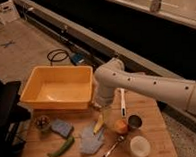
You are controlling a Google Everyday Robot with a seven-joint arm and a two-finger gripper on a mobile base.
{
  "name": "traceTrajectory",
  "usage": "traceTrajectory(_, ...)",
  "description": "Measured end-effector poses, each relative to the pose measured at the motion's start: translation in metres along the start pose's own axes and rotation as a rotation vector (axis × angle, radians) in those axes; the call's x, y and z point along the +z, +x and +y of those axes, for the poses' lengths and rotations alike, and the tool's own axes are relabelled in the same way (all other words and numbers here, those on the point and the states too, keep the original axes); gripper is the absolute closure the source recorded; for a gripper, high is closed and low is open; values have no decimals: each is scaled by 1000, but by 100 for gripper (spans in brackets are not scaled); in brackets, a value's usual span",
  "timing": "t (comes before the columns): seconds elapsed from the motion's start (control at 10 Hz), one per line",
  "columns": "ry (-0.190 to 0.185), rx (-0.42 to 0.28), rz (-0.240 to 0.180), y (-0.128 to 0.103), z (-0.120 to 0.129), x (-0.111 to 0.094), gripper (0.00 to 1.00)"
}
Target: Place banana in paper cup
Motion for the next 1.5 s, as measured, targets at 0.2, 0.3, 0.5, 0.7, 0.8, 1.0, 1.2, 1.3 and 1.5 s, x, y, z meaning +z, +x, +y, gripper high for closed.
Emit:
traceTrajectory(0.2,-28,9,7,7,-4,21,22)
traceTrajectory(0.3,-39,19,5,10,-3,28,22)
traceTrajectory(0.5,-62,38,-6,15,0,41,22)
traceTrajectory(0.7,-81,54,-24,19,2,54,22)
traceTrajectory(0.8,-89,63,-34,21,4,62,22)
traceTrajectory(1.0,-96,80,-59,20,5,74,22)
traceTrajectory(1.2,-103,101,-87,21,9,88,32)
traceTrajectory(1.3,-102,102,-93,20,10,92,42)
traceTrajectory(1.5,-103,107,-108,19,13,102,63)
